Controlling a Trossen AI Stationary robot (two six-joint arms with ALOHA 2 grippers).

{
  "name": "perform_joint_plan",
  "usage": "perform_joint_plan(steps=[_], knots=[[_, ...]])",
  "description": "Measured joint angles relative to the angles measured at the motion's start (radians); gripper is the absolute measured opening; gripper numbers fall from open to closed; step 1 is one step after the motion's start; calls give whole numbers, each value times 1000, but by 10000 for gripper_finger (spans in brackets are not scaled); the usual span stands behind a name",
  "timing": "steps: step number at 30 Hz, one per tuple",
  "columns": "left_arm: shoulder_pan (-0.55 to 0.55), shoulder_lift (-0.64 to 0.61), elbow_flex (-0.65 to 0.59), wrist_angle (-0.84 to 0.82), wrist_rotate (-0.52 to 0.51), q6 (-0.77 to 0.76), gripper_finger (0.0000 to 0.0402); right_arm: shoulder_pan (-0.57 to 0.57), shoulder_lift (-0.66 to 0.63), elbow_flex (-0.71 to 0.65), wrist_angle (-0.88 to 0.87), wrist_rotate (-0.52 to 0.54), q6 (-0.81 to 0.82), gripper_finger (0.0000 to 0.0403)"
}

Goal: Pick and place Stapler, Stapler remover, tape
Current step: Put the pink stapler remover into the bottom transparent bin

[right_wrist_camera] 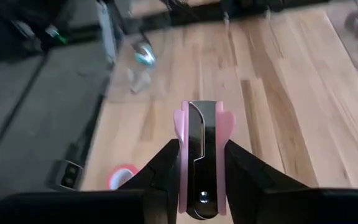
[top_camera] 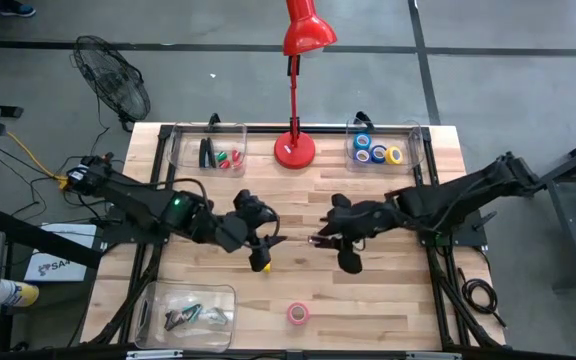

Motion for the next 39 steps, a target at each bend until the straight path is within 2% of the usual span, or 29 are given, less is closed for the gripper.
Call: perform_joint_plan(steps=[11,16,23,28,32,39], knots=[[66,0,0,67,-45,27,240,-32,-76,0,-2,-67,-46,83],[72,0,0,76,-15,2,240,-32,-75,0,2,-91,-75,83],[70,0,0,83,53,1,240,-53,-67,0,105,-109,-133,83],[70,1,0,193,78,95,240,-81,-38,0,214,-165,-164,83],[70,22,-2,251,84,154,240,-79,-41,0,224,-135,-180,83],[70,71,0,297,122,154,240,-83,-42,0,231,-162,-197,83]])
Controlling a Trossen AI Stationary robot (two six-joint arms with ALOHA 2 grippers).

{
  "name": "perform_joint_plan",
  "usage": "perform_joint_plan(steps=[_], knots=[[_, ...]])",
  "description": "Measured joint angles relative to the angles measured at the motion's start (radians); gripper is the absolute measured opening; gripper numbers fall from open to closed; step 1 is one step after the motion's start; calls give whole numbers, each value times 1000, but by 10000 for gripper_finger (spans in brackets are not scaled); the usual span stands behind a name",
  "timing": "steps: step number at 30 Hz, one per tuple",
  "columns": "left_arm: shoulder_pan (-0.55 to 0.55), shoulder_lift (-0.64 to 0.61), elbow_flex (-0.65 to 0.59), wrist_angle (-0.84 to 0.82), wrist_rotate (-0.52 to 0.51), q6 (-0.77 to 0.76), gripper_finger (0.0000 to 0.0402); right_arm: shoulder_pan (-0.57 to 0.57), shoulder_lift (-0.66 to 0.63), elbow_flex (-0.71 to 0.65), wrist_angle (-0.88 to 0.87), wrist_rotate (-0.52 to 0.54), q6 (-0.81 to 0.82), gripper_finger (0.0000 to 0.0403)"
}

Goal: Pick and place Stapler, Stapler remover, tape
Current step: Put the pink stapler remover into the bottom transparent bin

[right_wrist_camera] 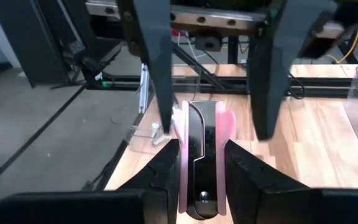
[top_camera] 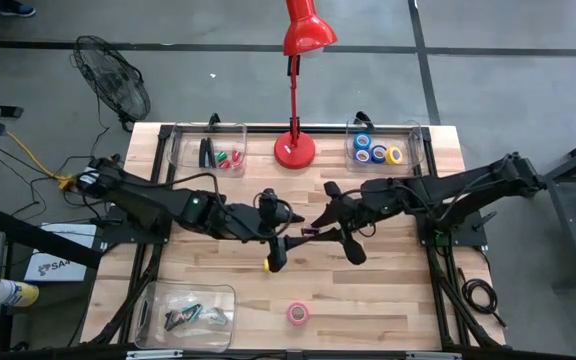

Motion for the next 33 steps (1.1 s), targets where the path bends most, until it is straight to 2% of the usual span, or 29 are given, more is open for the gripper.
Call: perform_joint_plan(steps=[19,22,33], knots=[[0,18,0,4,-17,1,237,-2,3,0,-25,22,-14,83],[0,18,0,5,-4,1,217,-2,3,0,-25,32,-14,83],[0,18,0,4,-4,10,94,-24,3,0,-39,27,3,83]])
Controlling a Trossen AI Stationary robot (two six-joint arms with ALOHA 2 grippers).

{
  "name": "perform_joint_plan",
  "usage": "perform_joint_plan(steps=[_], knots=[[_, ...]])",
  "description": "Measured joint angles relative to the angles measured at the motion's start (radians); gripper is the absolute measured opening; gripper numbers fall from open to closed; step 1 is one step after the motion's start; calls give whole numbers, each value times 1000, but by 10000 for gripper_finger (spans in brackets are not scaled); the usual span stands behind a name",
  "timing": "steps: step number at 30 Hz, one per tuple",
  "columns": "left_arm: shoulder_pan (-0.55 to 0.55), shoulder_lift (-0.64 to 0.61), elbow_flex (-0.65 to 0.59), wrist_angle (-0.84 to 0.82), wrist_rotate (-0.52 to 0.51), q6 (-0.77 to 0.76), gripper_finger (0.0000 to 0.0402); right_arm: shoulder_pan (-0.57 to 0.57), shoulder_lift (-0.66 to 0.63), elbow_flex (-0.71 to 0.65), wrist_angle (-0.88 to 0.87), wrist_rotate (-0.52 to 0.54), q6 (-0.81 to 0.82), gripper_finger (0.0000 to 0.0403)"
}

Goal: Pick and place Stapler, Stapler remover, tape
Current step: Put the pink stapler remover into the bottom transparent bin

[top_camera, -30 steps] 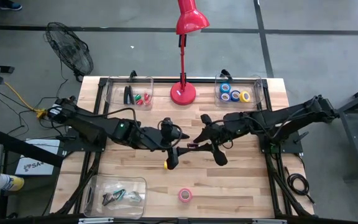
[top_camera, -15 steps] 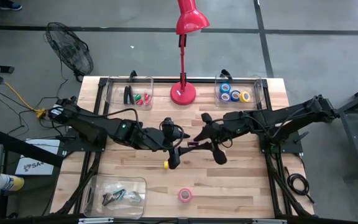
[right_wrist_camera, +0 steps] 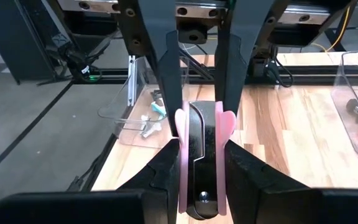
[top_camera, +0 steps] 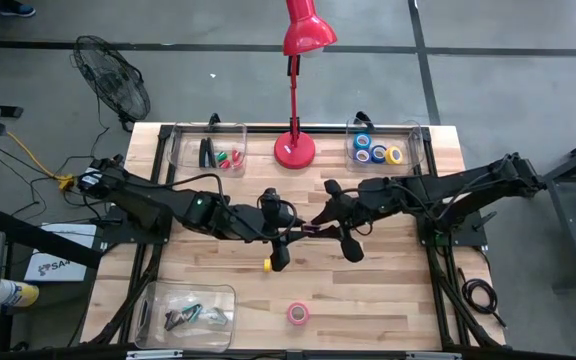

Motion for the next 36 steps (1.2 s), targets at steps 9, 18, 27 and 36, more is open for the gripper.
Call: perform_joint_plan(steps=[9,18,27,36], knots=[[0,0,0,-2,13,1,81,-2,0,0,-2,2,3,83],[0,0,0,-13,20,-2,81,-3,0,0,-21,6,42,133],[-1,0,0,-53,28,-5,81,-4,-21,1,-190,-1,96,226],[-1,-22,0,-336,173,-226,81,-3,-55,1,-431,-22,149,230]])
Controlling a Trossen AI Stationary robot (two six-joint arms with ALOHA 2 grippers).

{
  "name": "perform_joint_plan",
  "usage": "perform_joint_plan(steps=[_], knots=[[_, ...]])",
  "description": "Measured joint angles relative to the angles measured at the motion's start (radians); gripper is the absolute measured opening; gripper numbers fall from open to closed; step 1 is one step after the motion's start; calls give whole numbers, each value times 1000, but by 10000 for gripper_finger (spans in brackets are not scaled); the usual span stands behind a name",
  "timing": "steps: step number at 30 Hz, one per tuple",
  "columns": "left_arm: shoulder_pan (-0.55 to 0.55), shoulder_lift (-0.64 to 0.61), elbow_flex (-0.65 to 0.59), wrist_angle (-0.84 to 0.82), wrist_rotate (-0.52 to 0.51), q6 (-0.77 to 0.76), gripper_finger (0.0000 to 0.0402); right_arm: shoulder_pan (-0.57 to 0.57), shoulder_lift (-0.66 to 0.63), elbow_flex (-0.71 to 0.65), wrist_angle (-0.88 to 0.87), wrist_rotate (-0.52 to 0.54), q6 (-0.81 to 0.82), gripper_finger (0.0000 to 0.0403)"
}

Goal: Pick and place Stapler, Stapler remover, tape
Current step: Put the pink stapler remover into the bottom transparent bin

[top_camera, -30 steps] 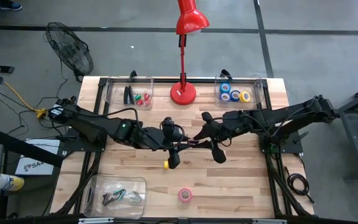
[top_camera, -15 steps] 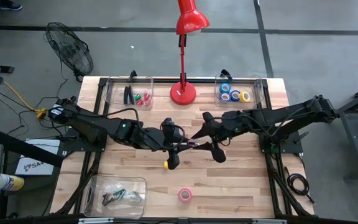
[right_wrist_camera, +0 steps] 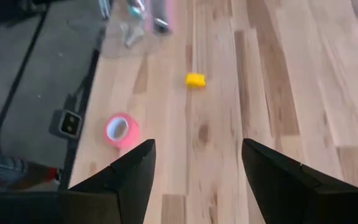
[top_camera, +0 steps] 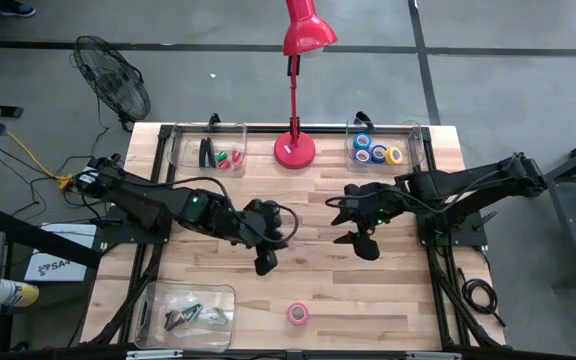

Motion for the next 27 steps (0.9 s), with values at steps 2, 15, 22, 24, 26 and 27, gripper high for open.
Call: perform_joint_plan(steps=[2,15,22,24,26,27], knots=[[-4,0,0,-60,94,-61,81,0,0,0,-27,6,0,231],[-272,-2,0,-396,284,-497,81,0,6,-1,-18,61,-22,232],[-468,-2,0,-431,137,-864,81,3,9,-15,86,129,-52,232],[-518,1,0,-449,107,-954,81,3,10,-32,129,130,-64,232],[-554,10,-9,-460,88,-1029,81,3,10,-58,186,130,-63,232],[-571,17,-17,-469,86,-1062,81,3,10,-78,228,130,-63,232]])
